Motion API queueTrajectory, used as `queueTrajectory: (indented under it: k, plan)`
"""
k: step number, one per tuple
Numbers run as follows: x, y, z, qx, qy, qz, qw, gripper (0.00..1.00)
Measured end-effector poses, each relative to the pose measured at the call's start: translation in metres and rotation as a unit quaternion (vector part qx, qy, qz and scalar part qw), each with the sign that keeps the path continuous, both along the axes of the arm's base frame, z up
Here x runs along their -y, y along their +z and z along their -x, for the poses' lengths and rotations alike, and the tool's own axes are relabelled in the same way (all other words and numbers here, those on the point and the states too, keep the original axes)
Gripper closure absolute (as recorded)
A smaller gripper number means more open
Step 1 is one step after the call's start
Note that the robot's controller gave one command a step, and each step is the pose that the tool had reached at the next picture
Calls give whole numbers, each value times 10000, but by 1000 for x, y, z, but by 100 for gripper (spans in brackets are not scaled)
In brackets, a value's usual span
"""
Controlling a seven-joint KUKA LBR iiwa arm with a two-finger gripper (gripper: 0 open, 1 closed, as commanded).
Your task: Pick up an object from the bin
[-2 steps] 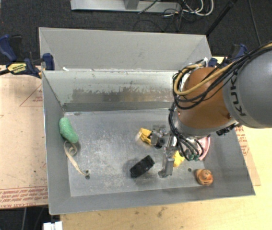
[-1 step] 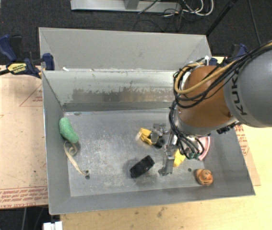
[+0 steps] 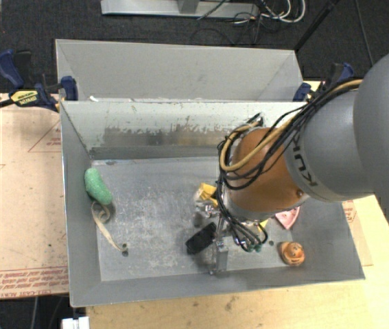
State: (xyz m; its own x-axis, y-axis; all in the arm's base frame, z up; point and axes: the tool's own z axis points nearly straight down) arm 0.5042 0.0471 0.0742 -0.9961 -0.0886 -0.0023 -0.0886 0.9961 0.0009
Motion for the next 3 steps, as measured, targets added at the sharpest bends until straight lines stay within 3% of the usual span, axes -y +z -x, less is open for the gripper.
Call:
queueTrajectory:
  k: [1, 2, 3]
  plan:
    - [-5, 53, 9, -27, -430, 0, 9991, 0]
    - [-15, 50, -3, 2, 193, 1, 9998, 0]
    - [-17, 7, 15, -6, -691, -3, 9976, 0]
